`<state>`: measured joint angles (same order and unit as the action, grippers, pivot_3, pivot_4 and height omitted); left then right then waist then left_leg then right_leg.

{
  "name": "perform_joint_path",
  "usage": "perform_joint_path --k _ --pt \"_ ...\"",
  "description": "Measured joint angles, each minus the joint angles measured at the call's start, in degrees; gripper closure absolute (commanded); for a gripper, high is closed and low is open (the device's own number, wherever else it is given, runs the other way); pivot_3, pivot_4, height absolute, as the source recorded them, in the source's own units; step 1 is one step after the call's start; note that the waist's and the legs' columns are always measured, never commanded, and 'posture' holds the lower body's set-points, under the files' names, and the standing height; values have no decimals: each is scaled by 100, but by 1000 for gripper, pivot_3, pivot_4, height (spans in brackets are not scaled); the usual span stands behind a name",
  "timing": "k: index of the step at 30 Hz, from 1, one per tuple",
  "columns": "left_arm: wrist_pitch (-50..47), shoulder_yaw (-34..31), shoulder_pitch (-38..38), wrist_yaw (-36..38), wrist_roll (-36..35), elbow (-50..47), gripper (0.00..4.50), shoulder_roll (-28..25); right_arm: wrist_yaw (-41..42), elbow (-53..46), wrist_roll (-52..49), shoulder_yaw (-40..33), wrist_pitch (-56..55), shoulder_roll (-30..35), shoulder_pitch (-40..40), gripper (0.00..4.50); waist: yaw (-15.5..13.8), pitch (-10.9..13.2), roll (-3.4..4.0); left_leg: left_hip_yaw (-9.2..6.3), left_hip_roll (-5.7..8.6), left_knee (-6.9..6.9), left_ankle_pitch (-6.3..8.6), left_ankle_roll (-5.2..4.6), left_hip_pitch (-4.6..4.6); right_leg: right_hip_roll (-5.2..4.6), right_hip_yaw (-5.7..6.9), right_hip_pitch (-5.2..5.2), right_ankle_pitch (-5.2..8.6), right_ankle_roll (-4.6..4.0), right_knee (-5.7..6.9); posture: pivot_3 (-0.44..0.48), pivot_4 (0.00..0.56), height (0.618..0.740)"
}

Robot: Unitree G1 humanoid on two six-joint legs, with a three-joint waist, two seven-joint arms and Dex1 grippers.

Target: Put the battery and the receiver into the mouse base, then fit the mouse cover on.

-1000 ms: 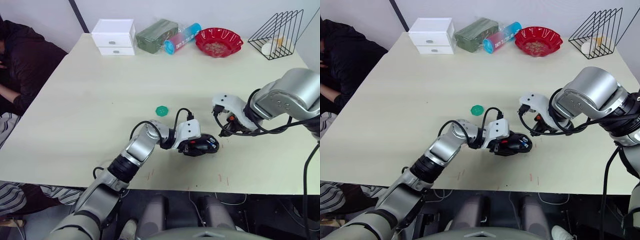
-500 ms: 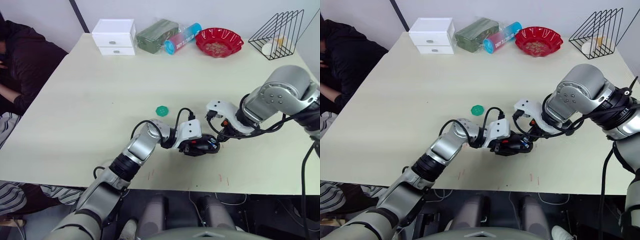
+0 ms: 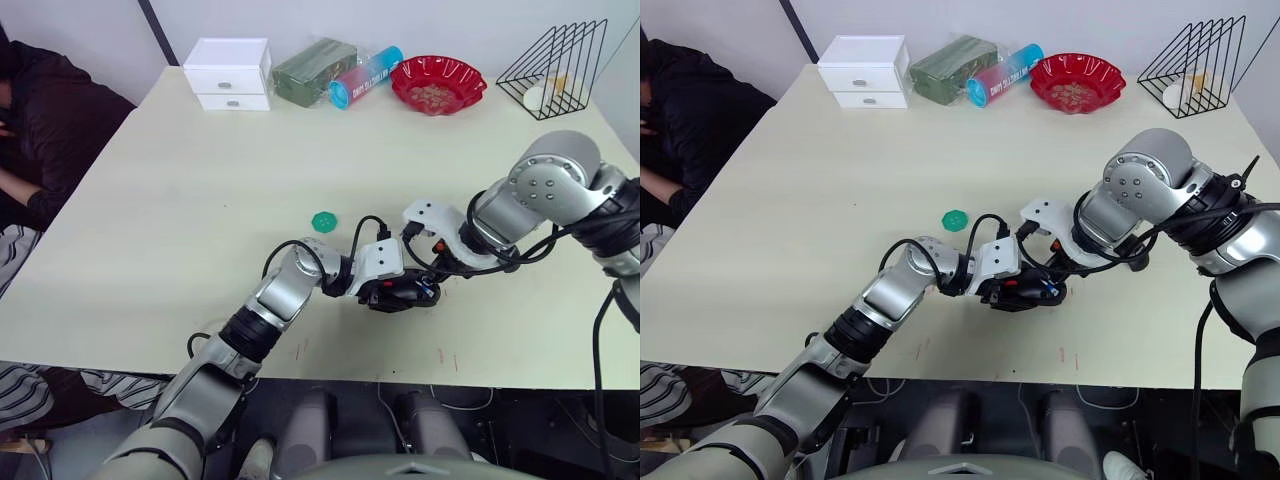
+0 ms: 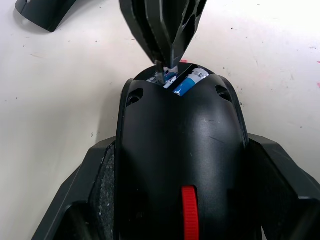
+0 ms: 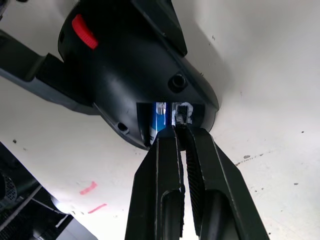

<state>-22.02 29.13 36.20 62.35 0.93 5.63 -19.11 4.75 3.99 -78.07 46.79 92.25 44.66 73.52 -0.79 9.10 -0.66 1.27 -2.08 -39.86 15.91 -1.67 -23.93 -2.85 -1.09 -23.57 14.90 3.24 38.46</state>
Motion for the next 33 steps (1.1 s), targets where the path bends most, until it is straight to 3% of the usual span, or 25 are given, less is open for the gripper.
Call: perform_joint_path --k 30,31,33 --pt "-5 -10 -2 -1 5 6 1593 19 -400 463 -73 117 1 -289 37 4500 9 0 0 -2 -1 0 0 -1 -3 0 4 1 0 0 -5 0 150 740" --pt "-9 -14 -2 -1 4 6 1593 20 -399 468 -68 115 1 -292 36 3950 12 -1 0 -2 -1 0 0 -1 -2 0 3 1 0 0 -5 0 150 740" --pt "-9 -13 -2 -1 3 6 1593 23 -390 457 -61 114 1 -286 36 3574 10 -1 0 -2 -1 0 0 -1 -2 0 3 1 0 0 -5 0 150 740"
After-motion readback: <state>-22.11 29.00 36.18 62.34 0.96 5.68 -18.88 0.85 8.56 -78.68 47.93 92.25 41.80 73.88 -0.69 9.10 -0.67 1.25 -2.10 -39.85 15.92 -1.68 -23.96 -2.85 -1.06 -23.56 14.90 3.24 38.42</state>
